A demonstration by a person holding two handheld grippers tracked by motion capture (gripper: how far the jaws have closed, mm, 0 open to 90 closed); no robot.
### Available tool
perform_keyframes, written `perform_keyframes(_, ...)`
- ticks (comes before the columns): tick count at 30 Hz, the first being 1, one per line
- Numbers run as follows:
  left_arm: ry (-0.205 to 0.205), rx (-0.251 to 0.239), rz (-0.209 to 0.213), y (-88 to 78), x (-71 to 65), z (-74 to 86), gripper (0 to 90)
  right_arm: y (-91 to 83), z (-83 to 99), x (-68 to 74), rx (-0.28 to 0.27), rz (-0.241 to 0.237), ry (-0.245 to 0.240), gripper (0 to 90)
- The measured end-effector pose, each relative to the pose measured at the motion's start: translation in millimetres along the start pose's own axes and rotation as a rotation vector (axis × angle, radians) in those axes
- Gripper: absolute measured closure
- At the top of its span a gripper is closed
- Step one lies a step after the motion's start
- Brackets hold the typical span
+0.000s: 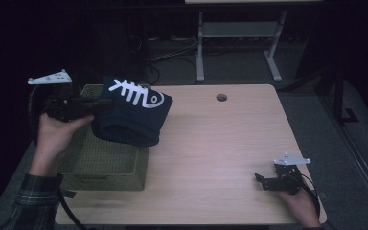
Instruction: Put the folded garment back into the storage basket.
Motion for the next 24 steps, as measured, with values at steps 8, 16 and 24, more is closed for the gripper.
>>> perform_keyframes(8,-0.024,0.041,-0.062,-29.3,23.4,5.0,74.0,0.0,0.0,-0.1,0.001,0.001,0.002,9.6)
perform_keyframes(16,-0.058,0.065,-0.103,-44.4,42.2,17.1,74.0,0.3,-0.1,-0.3,0.001,0.005,0.006,9.6)
perform_keyframes(24,-0.083,0.098,-0.135,-50.9,53.6,31.8,74.0,0.3,-0.1,-0.4,0.001,0.006,0.006,9.5)
Point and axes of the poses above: each handheld gripper's, and its own axes: y roughly forward along the jaws, z roughly out of its underside, x roughly to its left, the point moved 9 cm from there along y, roughly forward along the jaws, and after that the axes turned 4 degrees about -x, right-handed, at the moved point
